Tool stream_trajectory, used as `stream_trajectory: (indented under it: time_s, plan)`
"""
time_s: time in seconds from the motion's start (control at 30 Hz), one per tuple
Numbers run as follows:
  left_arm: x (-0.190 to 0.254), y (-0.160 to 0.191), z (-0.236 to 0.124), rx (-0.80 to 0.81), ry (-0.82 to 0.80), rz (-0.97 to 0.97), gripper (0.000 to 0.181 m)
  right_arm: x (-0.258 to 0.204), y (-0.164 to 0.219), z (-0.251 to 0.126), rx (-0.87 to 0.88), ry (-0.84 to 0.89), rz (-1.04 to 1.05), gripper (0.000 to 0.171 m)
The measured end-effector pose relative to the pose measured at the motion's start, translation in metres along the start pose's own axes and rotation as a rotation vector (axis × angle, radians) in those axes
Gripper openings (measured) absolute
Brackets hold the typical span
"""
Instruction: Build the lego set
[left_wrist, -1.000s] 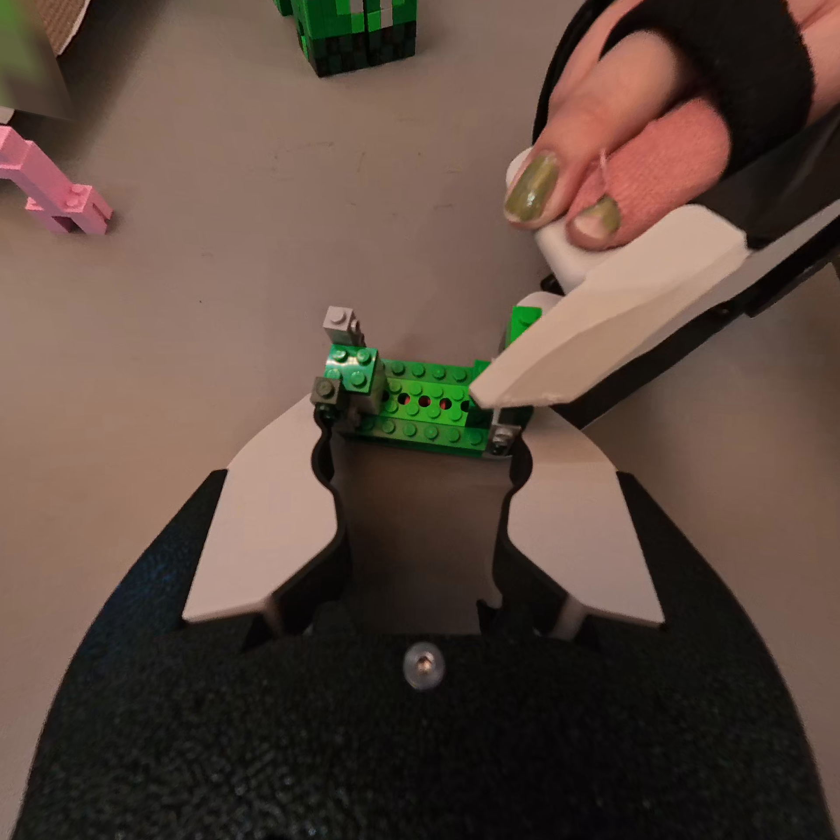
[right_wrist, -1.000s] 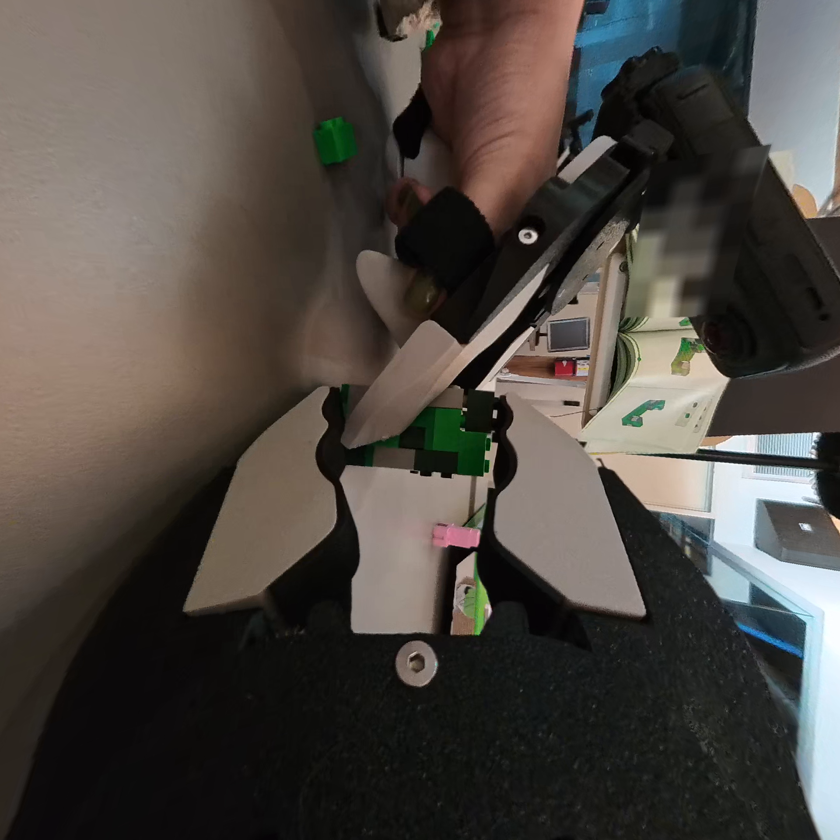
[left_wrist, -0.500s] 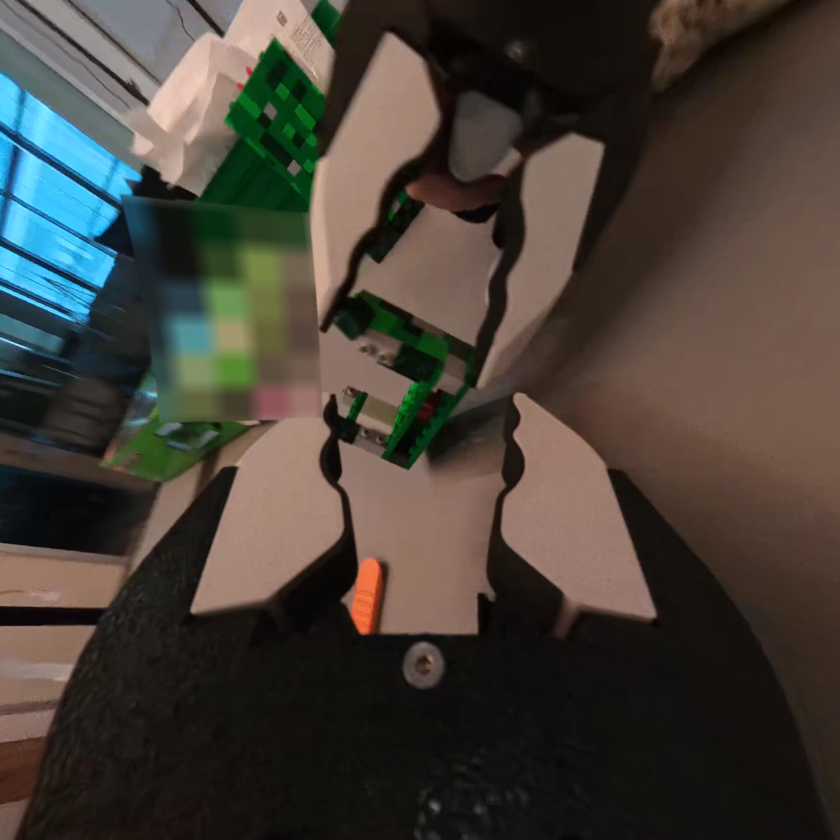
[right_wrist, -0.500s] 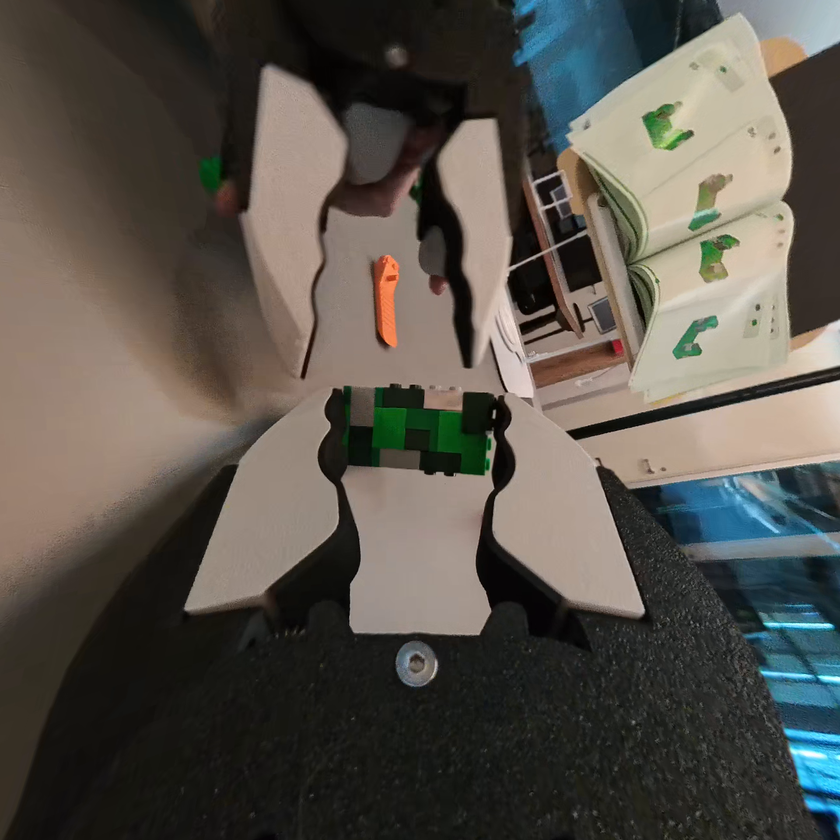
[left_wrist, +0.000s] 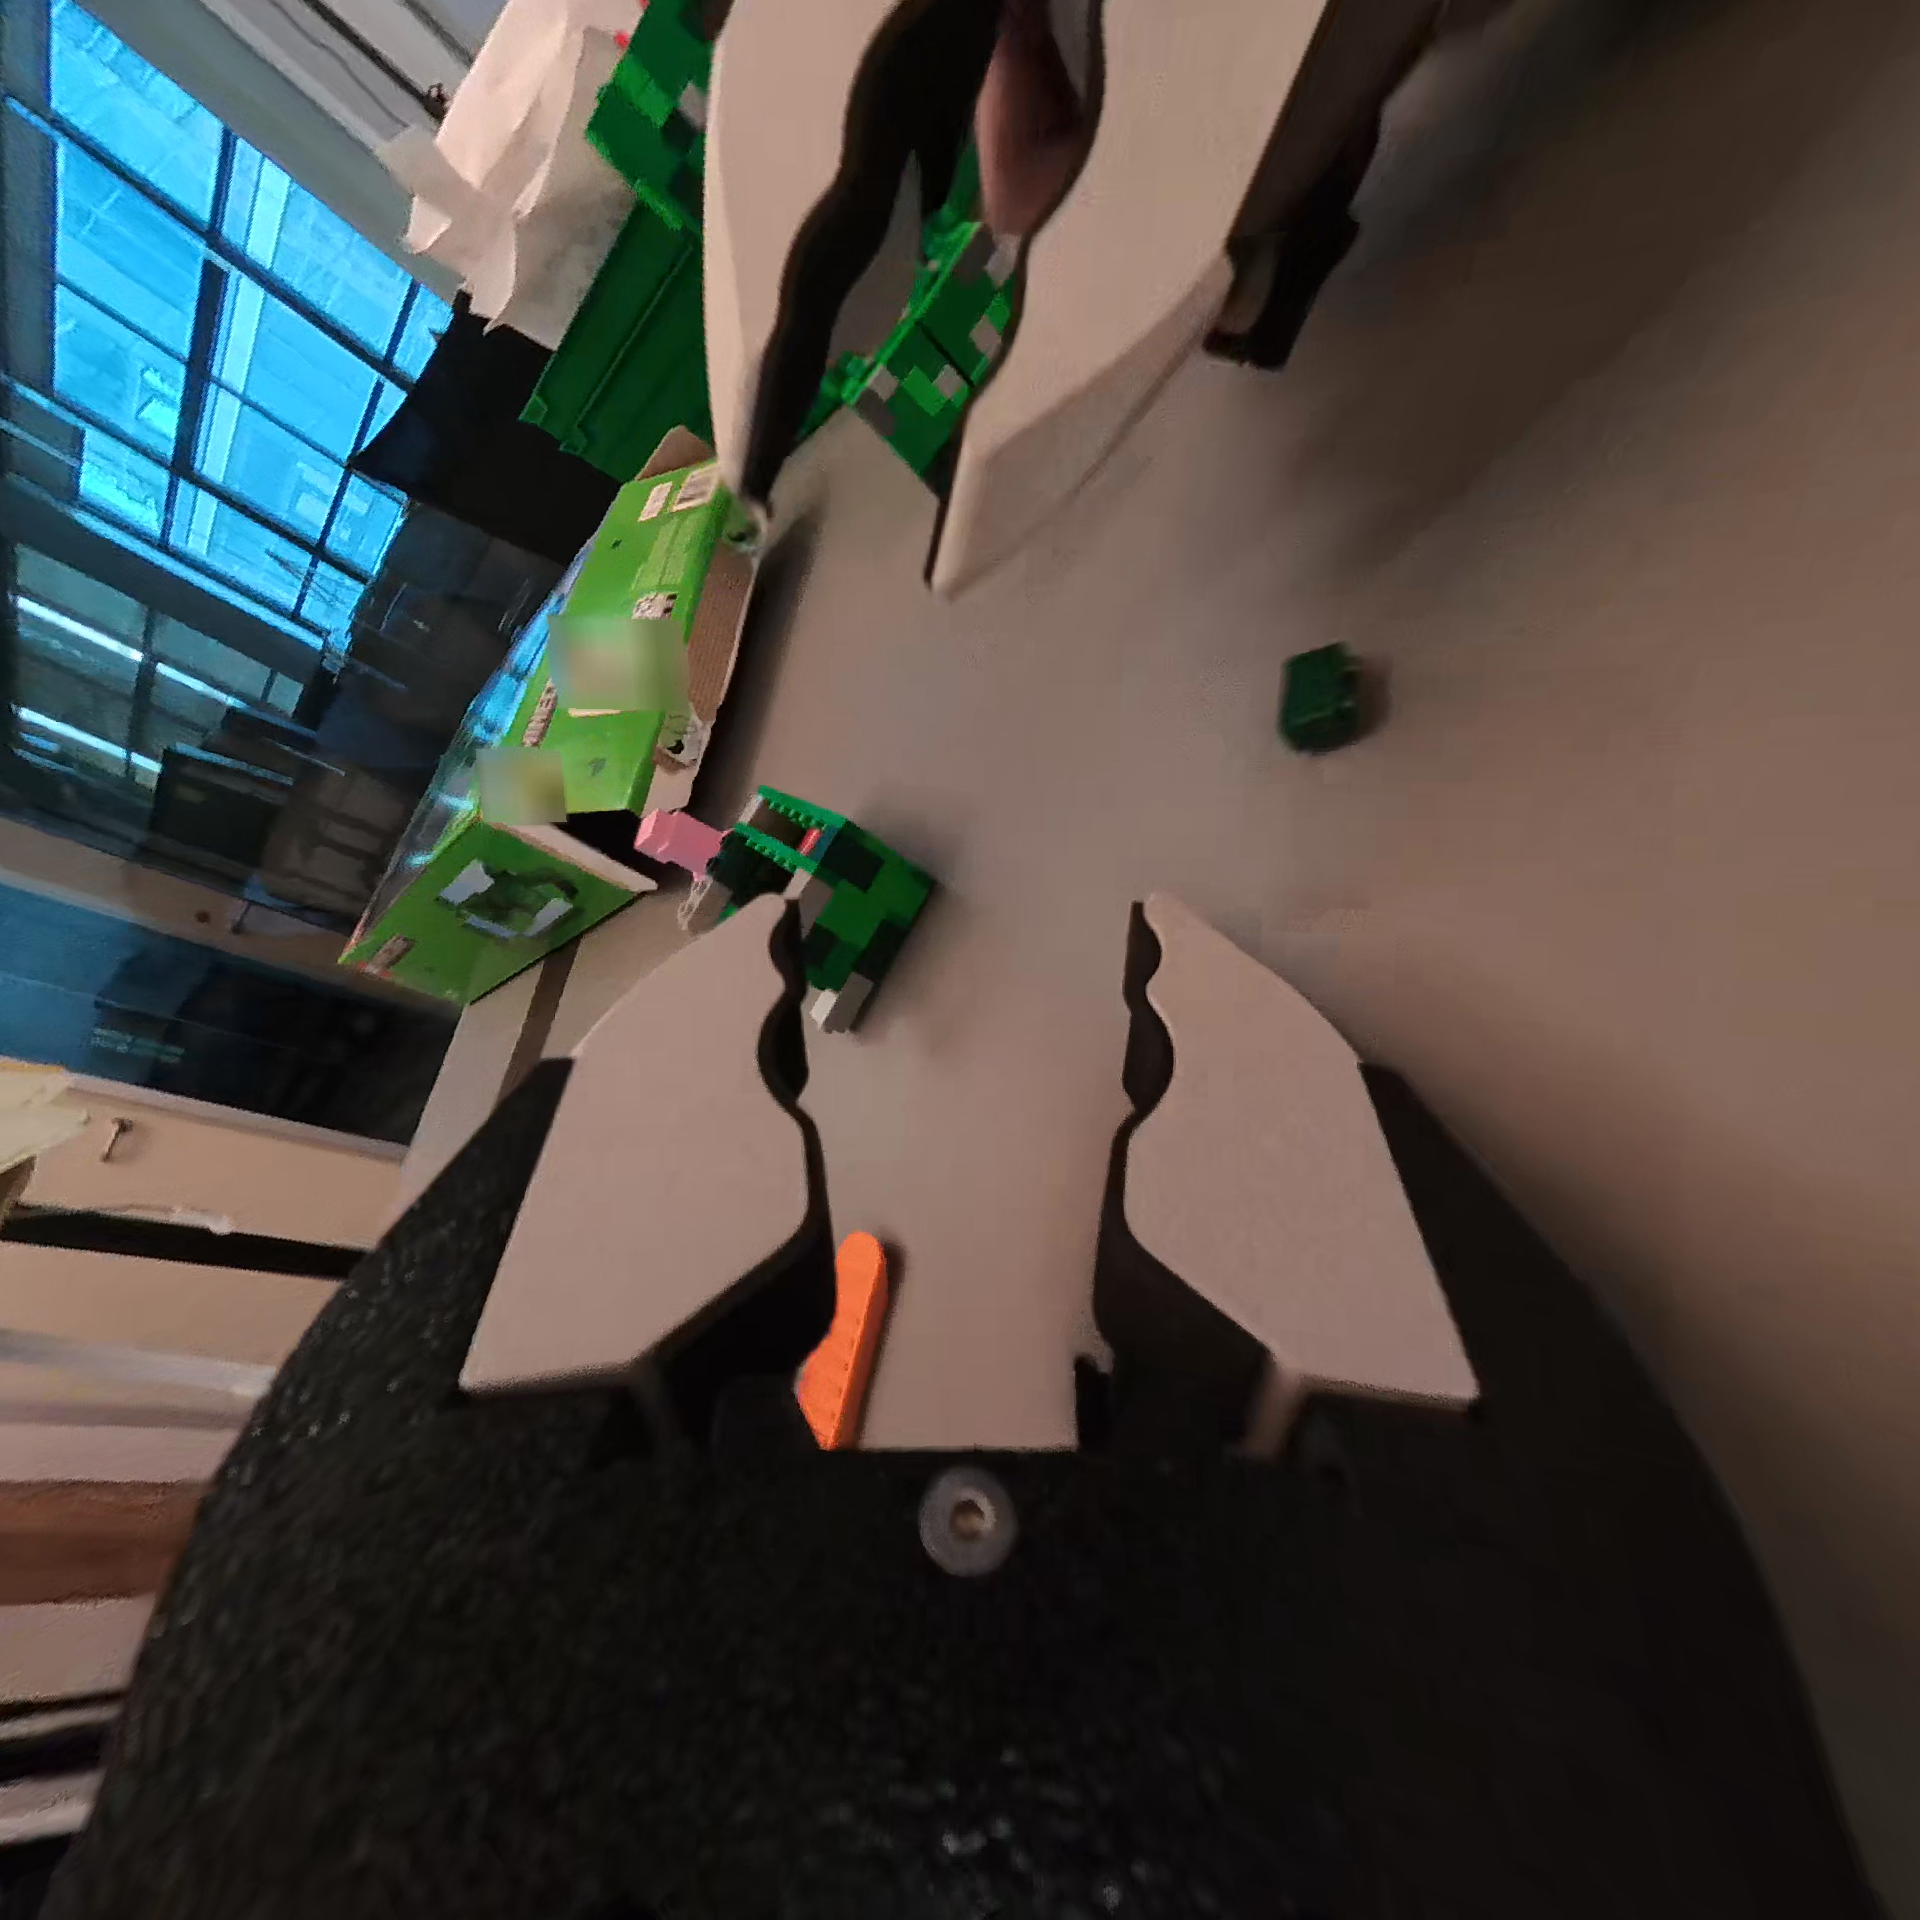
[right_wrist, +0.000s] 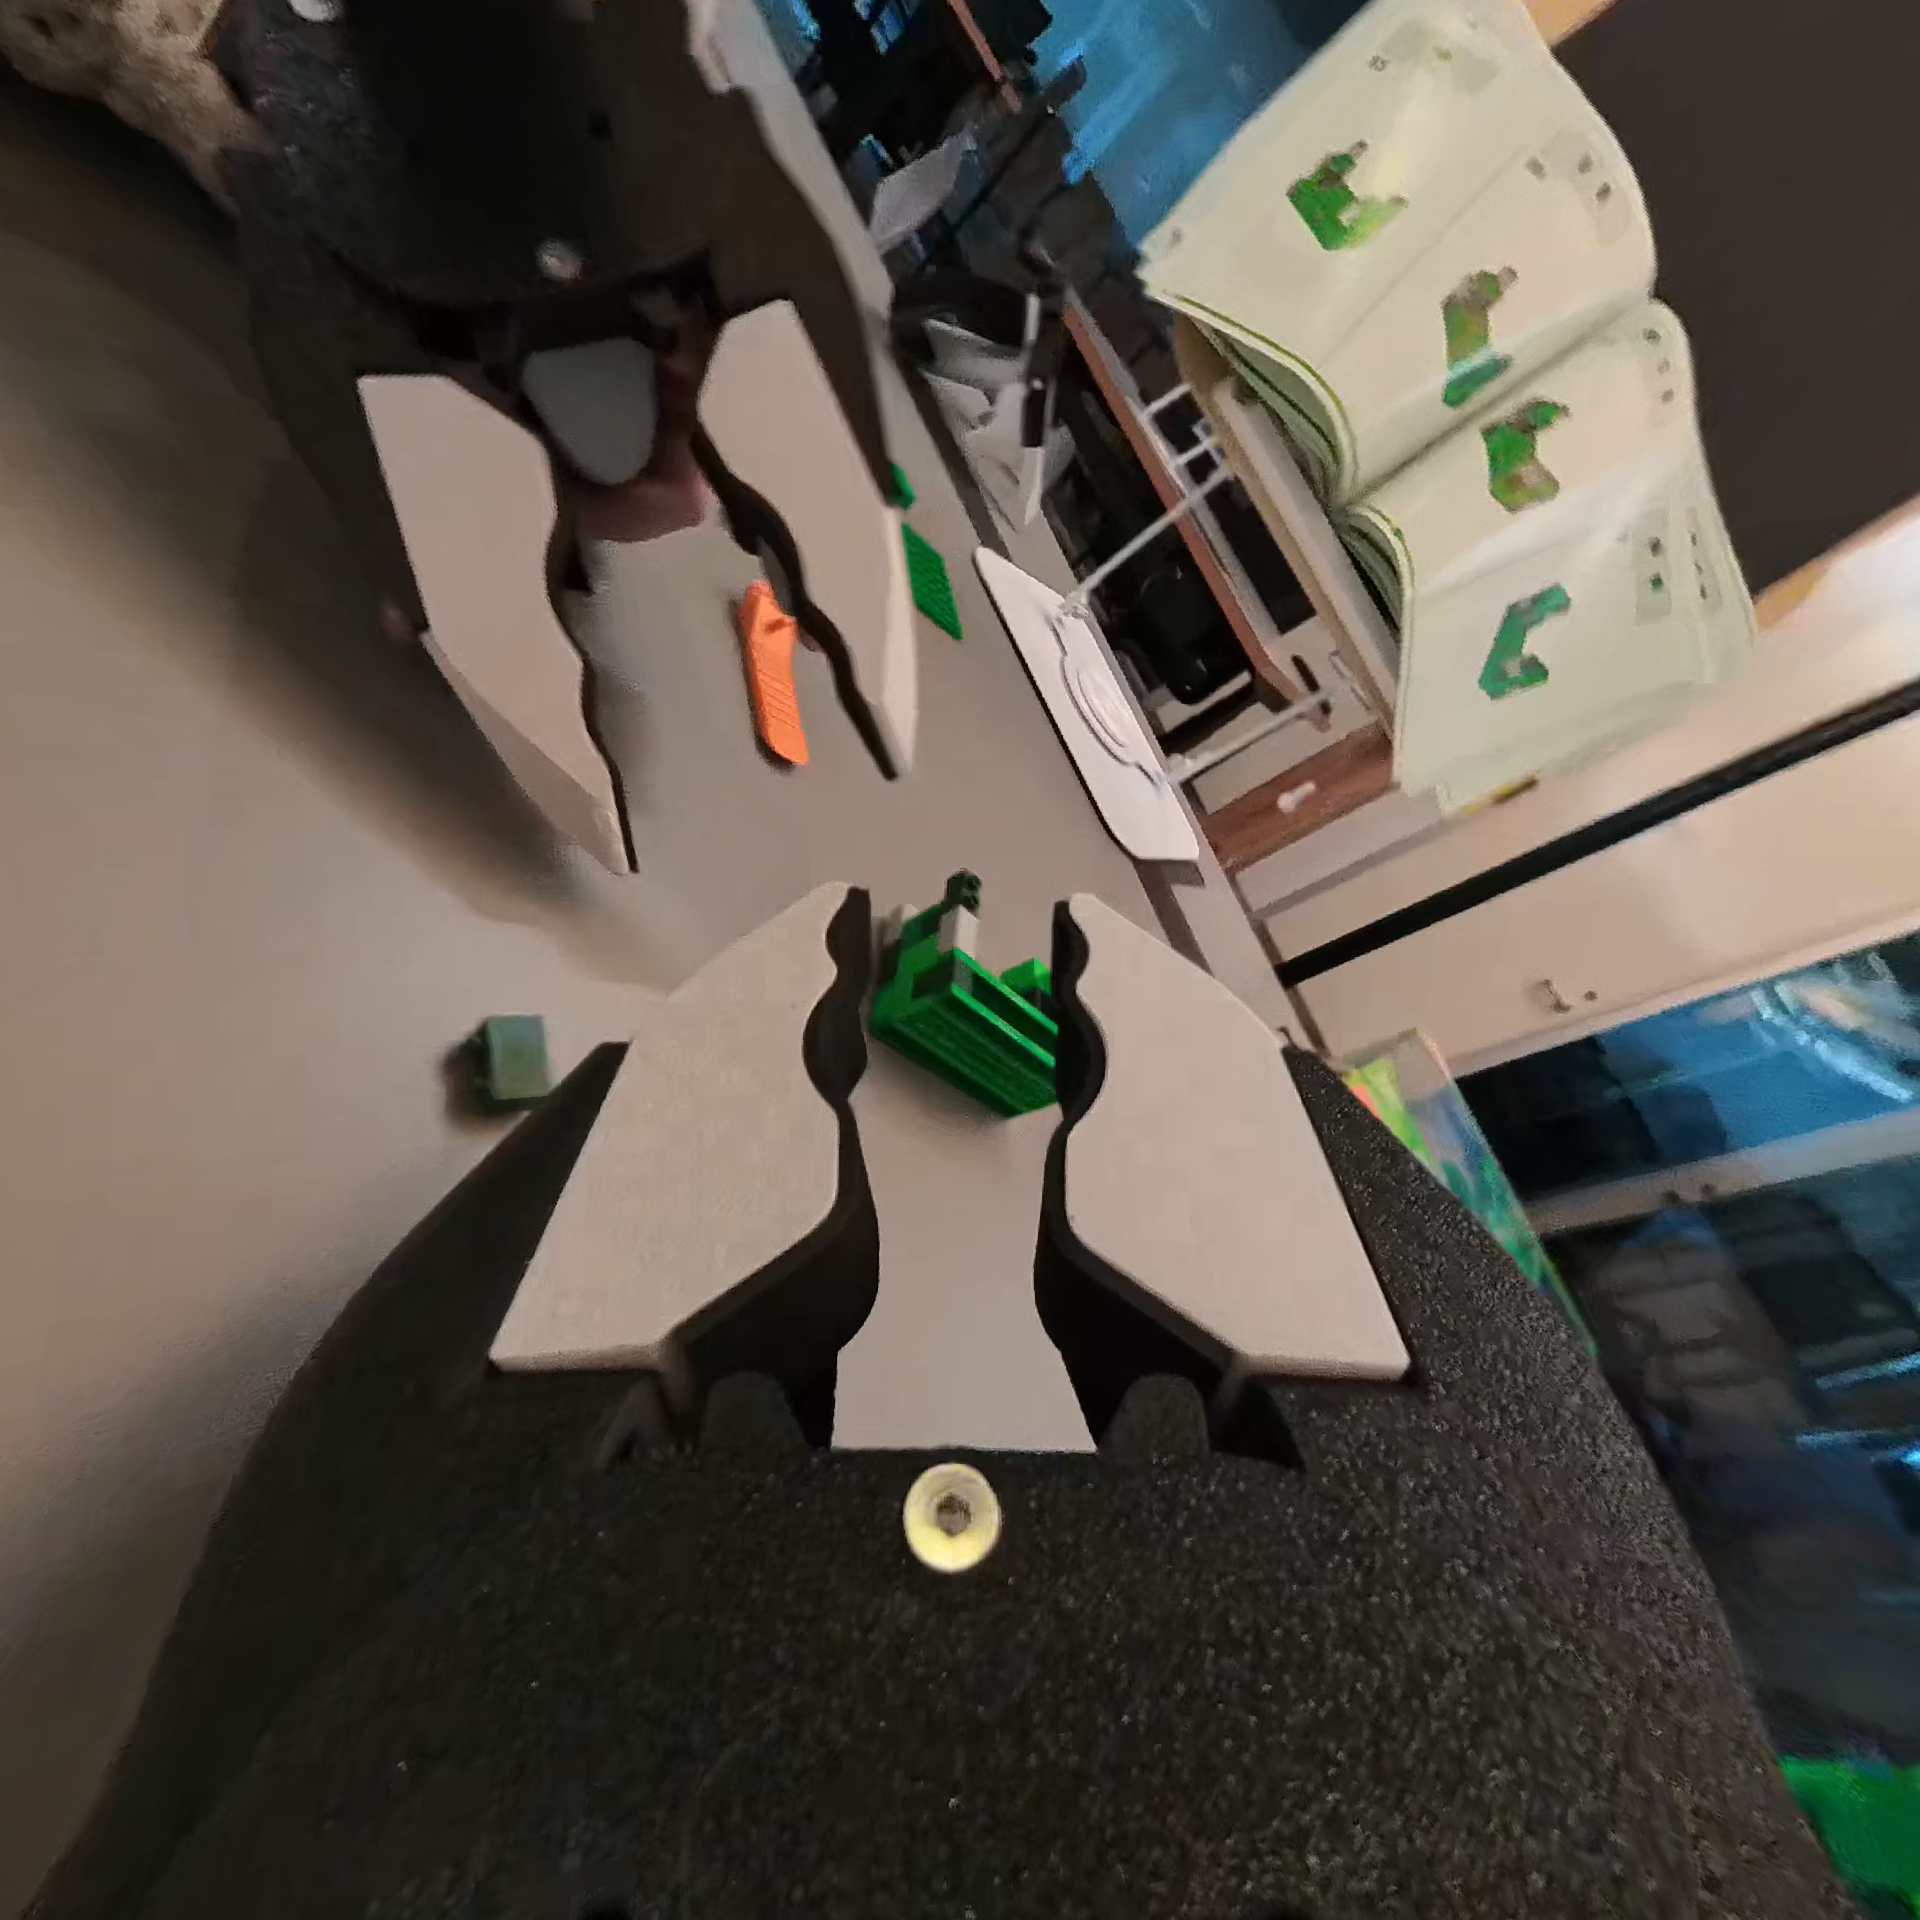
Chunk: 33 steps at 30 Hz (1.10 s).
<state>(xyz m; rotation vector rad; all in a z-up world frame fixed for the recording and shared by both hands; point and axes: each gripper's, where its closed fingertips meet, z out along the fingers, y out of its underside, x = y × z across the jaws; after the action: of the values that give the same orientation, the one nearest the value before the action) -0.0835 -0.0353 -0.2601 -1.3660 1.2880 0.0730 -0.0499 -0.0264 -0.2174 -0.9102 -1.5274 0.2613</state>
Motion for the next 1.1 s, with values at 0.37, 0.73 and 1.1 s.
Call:
stream_trajectory:
  time_s: [0.37,0.73,1.1]
  plan:
    - [-0.032,0.021,0.034,-0.264,-0.180,-0.416,0.075,0.034,0.032,-0.005,-0.056,0.093,0.289,0.030]
    - [-0.059,0.060,0.042,-0.473,-0.316,-0.516,0.081,0.033,0.037,-0.003,-0.059,0.080,0.366,0.029]
    - [-0.058,0.050,0.032,-0.342,-0.026,-0.039,0.066,0.040,0.029,-0.009,0.016,0.050,0.485,0.028]
